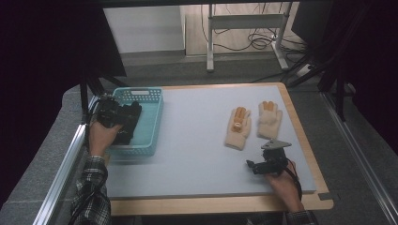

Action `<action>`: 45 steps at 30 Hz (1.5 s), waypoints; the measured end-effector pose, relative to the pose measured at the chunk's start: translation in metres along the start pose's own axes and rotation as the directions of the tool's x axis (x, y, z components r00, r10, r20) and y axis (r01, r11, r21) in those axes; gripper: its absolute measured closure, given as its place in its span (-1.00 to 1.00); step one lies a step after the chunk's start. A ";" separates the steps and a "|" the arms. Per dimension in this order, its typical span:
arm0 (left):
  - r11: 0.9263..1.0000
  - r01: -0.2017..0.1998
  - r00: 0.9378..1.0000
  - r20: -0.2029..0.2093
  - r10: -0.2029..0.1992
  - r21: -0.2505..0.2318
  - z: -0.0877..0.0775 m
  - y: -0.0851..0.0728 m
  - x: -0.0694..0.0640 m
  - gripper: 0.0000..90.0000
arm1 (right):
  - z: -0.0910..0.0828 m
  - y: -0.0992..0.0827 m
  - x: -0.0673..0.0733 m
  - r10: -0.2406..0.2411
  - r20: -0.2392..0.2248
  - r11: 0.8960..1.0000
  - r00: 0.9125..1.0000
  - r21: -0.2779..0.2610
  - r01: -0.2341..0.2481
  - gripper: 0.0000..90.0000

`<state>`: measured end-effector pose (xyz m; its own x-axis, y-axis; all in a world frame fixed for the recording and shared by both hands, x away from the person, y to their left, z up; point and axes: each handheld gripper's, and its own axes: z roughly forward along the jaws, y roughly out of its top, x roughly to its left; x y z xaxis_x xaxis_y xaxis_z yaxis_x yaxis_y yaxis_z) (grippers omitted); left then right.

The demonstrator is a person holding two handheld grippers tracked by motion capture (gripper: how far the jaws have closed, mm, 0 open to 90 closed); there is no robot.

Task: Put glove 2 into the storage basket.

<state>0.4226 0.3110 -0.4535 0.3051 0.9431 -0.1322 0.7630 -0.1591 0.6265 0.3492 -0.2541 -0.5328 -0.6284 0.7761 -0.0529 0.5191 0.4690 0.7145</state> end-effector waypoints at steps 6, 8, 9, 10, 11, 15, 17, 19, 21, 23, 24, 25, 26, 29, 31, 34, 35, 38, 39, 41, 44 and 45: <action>0.996 -0.063 0.998 0.023 0.065 -0.059 -0.008 0.003 -0.023 -0.97 | 0.000 0.000 0.000 -0.001 0.000 1.000 1.000 0.000 0.001 -0.87; 0.994 -0.079 0.996 0.040 0.083 -0.079 -0.010 0.003 -0.032 -0.97 | 0.000 0.000 0.000 -0.003 0.001 1.000 1.000 0.000 0.003 -0.87; 0.992 -0.089 0.994 0.049 0.093 -0.086 -0.011 0.003 -0.036 -0.97 | 0.000 0.000 0.000 -0.003 0.001 1.000 1.000 0.000 0.003 -0.87; 0.991 -0.099 0.993 0.055 0.105 -0.093 -0.011 0.004 -0.041 -0.98 | 0.000 0.000 0.000 -0.003 0.001 1.000 1.000 0.000 0.003 -0.87; 0.989 -0.109 0.992 0.059 0.115 -0.097 -0.012 0.004 -0.044 -0.98 | 0.000 0.000 0.000 0.000 0.000 1.000 1.000 0.000 0.000 -0.87; 0.981 -0.156 0.983 0.083 0.166 -0.115 -0.012 0.002 -0.064 -1.00 | 0.000 0.000 0.000 -0.002 0.001 1.000 1.000 0.000 0.002 -0.87; 0.977 -0.174 0.977 0.100 0.187 -0.124 -0.012 -0.001 -0.072 -1.00 | 0.000 0.000 0.000 -0.004 0.001 1.000 1.000 0.000 0.004 -0.87; 0.972 -0.196 0.971 0.110 0.210 -0.130 -0.011 -0.004 -0.081 -1.00 | 0.000 0.000 0.000 0.000 0.000 1.000 1.000 0.000 0.000 -0.87; 0.968 -0.212 0.965 0.125 0.229 -0.137 -0.009 -0.006 -0.089 -1.00 | 0.000 0.000 0.000 0.001 0.001 1.000 1.000 0.000 -0.001 -0.87; 0.965 -0.219 0.961 0.142 0.239 -0.143 -0.008 -0.009 -0.095 -1.00 | 0.000 0.000 0.000 0.002 0.001 1.000 1.000 0.000 -0.002 -0.87; 0.960 -0.232 0.952 0.165 0.257 -0.153 -0.006 -0.012 -0.104 -1.00 | 0.000 0.000 0.000 0.001 0.000 1.000 1.000 0.000 -0.001 -0.87; 0.959 -0.238 0.950 0.170 0.264 -0.155 -0.005 -0.013 -0.108 -1.00 | 0.000 0.000 0.000 0.002 0.000 1.000 1.000 0.001 -0.002 -0.87; 0.956 -0.246 0.945 0.180 0.273 -0.159 -0.002 -0.015 -0.113 -1.00 | 0.000 0.000 0.000 0.002 0.000 1.000 1.000 0.000 -0.002 -0.87; 0.950 -0.259 0.935 0.202 0.292 -0.174 0.001 -0.020 -0.126 -1.00 | 0.000 0.000 0.000 -0.001 0.001 1.000 1.000 0.000 0.001 -0.87; 0.946 -0.265 0.929 0.215 0.303 -0.186 0.003 -0.023 -0.133 -1.00 | 0.000 0.000 0.000 -0.002 0.001 1.000 1.000 -0.001 0.002 -0.87; 0.937 -0.286 0.914 0.236 0.330 -0.201 0.006 -0.030 -0.147 -1.00 | 0.000 0.000 0.000 -0.002 0.001 1.000 1.000 0.000 0.002 -0.87; 0.934 -0.292 0.910 0.239 0.337 -0.206 0.007 -0.032 -0.152 -1.00 | 0.000 0.000 0.000 -0.002 0.001 1.000 1.000 0.000 0.002 -0.87; 0.927 -0.304 0.897 0.262 0.356 -0.217 0.011 -0.041 -0.162 -1.00 | 0.000 0.000 0.000 -0.004 0.002 1.000 1.000 0.000 0.004 -0.87; 0.927 -0.303 0.894 0.271 0.357 -0.222 0.013 -0.044 -0.166 -1.00 | 0.000 0.000 0.000 -0.005 0.002 1.000 1.000 0.000 0.005 -0.87; 0.924 -0.311 0.888 0.278 0.366 -0.221 0.017 -0.050 -0.171 -1.00 | 0.000 0.000 0.000 -0.005 0.002 1.000 1.000 -0.001 0.005 -0.87; 0.922 -0.327 0.888 0.266 0.375 -0.208 0.026 -0.061 -0.178 -1.00 | 0.000 0.000 0.000 -0.006 0.002 1.000 1.000 -0.002 0.006 -0.87; 0.923 -0.329 0.888 0.266 0.375 -0.201 0.029 -0.065 -0.180 -1.00 | 0.000 0.000 0.000 -0.007 0.002 1.000 1.000 -0.003 0.007 -0.87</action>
<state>0.3349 0.1434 -0.4926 0.7087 0.7001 -0.0867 0.4889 -0.3988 0.7758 0.3491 -0.2542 -0.5330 -0.6308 0.7736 -0.0595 0.5130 0.4734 0.7161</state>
